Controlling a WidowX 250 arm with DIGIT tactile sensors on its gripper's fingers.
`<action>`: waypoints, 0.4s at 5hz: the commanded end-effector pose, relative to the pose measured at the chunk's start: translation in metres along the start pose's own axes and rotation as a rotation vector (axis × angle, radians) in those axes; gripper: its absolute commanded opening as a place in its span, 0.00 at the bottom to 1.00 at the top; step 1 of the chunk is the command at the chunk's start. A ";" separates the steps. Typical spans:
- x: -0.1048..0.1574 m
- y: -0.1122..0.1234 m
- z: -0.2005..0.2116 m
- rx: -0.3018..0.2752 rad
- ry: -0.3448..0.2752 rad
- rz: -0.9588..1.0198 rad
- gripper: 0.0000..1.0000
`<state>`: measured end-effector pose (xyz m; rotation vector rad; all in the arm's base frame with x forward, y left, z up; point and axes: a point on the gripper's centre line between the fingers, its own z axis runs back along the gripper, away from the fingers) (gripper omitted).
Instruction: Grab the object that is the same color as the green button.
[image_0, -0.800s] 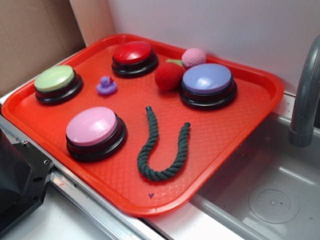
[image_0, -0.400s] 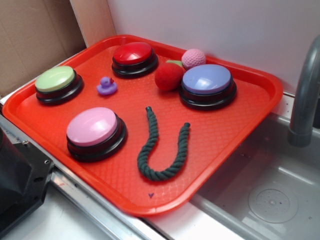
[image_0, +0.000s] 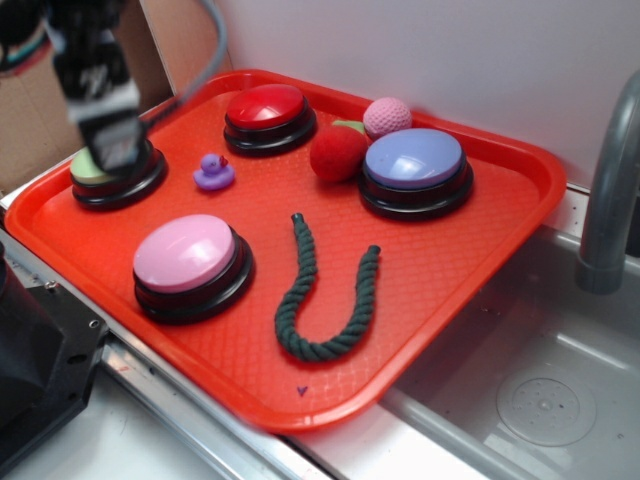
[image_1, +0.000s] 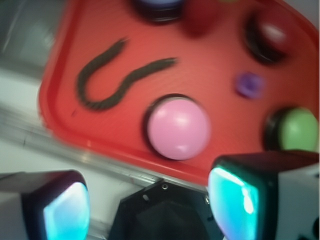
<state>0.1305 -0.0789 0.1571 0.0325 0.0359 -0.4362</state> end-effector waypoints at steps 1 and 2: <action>0.010 -0.024 -0.054 0.029 0.010 -0.184 1.00; 0.022 -0.039 -0.089 -0.012 0.063 -0.230 1.00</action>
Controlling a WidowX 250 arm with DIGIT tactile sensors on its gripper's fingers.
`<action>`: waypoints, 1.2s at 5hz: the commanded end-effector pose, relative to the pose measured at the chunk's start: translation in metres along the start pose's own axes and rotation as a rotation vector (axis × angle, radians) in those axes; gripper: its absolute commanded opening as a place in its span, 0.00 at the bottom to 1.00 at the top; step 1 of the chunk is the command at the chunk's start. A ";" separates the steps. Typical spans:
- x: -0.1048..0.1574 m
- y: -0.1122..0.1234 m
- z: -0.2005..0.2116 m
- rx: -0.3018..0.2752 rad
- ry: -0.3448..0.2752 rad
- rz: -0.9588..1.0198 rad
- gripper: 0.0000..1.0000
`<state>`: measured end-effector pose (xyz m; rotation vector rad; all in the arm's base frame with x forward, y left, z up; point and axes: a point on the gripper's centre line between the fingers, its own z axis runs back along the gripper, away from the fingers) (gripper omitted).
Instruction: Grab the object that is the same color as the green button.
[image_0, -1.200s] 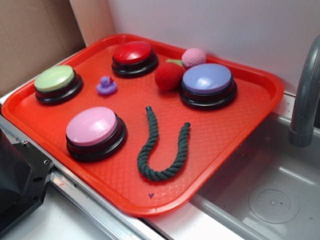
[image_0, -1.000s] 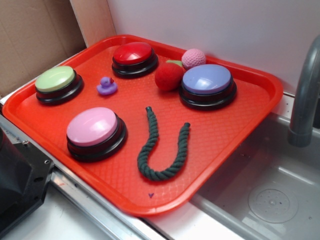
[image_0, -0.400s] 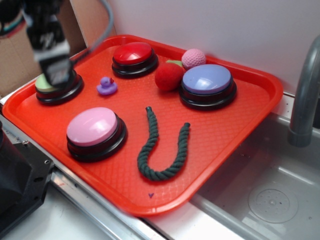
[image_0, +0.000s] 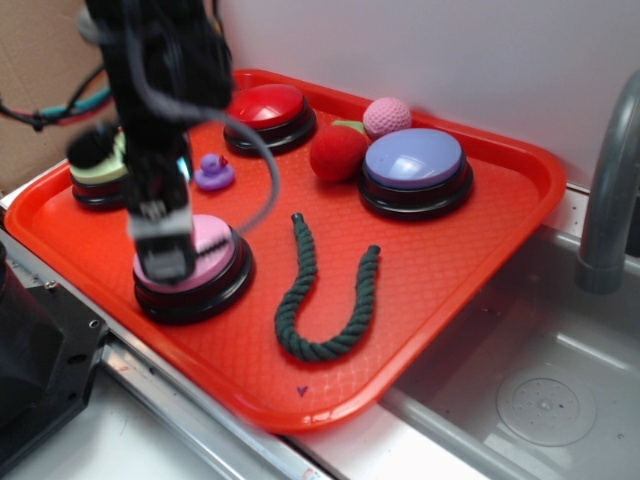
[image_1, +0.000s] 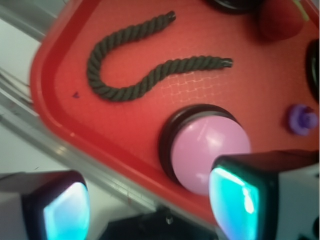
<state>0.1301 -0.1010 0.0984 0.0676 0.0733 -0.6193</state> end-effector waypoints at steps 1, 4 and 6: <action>0.029 -0.023 -0.041 -0.034 -0.003 -0.060 1.00; 0.071 -0.048 -0.062 -0.012 -0.070 -0.132 1.00; 0.064 -0.045 -0.078 -0.119 -0.050 -0.163 0.00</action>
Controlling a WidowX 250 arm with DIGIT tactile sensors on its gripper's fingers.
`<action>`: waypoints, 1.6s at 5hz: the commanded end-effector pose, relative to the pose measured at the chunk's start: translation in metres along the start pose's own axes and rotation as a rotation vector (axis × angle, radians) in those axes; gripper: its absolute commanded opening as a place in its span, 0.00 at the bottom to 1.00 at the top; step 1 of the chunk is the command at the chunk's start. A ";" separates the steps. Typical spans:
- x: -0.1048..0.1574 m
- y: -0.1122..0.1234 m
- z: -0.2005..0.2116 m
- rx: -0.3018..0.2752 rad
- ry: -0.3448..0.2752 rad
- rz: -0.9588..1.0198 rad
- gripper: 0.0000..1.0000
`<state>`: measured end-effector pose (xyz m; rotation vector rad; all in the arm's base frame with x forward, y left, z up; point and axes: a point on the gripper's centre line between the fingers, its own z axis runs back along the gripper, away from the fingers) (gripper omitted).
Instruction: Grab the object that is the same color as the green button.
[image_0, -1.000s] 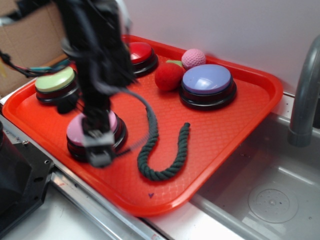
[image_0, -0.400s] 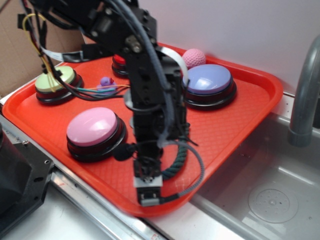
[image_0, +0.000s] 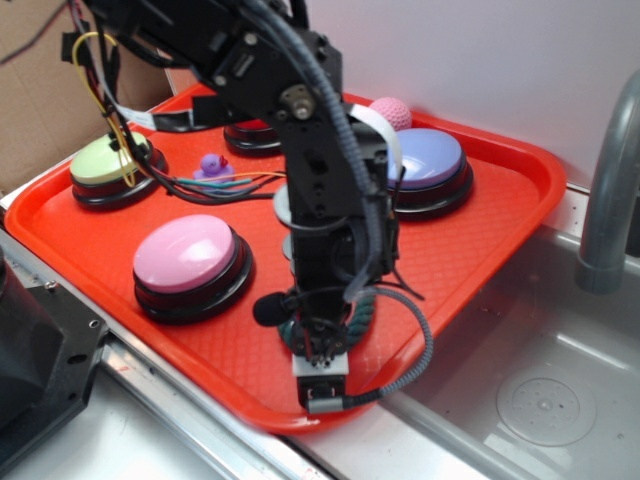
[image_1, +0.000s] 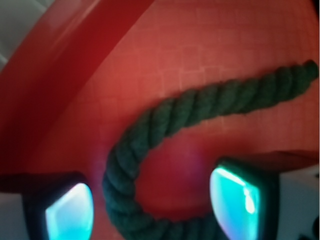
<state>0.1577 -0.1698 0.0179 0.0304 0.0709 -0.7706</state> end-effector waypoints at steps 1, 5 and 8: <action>-0.008 -0.001 -0.010 -0.102 -0.035 -0.024 0.00; -0.042 0.037 0.089 0.076 -0.083 0.494 0.00; -0.096 0.073 0.232 0.044 -0.078 0.964 0.00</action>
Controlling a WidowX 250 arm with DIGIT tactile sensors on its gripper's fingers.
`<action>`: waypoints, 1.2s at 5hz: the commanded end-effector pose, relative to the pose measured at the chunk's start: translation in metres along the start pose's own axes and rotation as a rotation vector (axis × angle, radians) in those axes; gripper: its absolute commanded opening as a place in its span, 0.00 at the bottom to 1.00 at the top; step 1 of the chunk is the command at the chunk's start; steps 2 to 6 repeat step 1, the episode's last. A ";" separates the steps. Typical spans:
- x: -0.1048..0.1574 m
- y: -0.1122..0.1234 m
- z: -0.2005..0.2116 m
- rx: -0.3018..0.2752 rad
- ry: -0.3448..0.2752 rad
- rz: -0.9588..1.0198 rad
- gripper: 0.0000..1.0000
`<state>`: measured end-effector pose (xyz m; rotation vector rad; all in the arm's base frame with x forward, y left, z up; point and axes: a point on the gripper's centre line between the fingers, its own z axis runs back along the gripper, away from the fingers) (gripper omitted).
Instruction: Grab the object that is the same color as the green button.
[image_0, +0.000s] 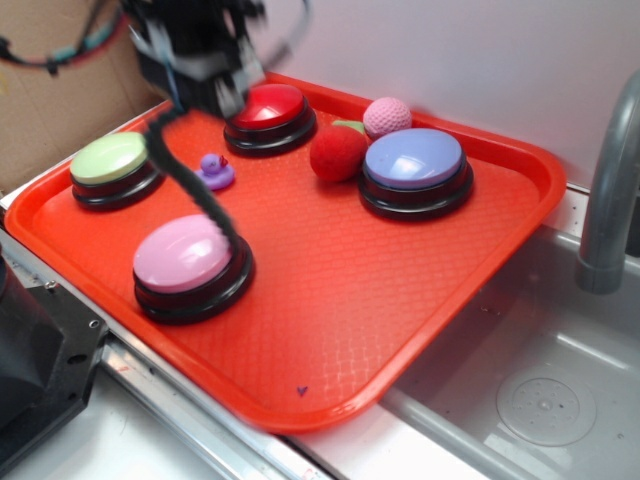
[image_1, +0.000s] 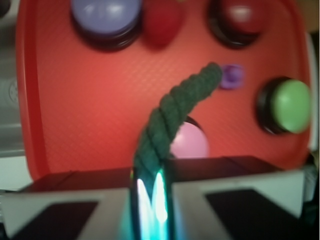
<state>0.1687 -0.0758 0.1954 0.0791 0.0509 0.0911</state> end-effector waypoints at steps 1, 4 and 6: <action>-0.019 0.024 0.069 0.000 -0.096 0.106 0.00; -0.019 0.024 0.069 0.000 -0.096 0.106 0.00; -0.019 0.024 0.069 0.000 -0.096 0.106 0.00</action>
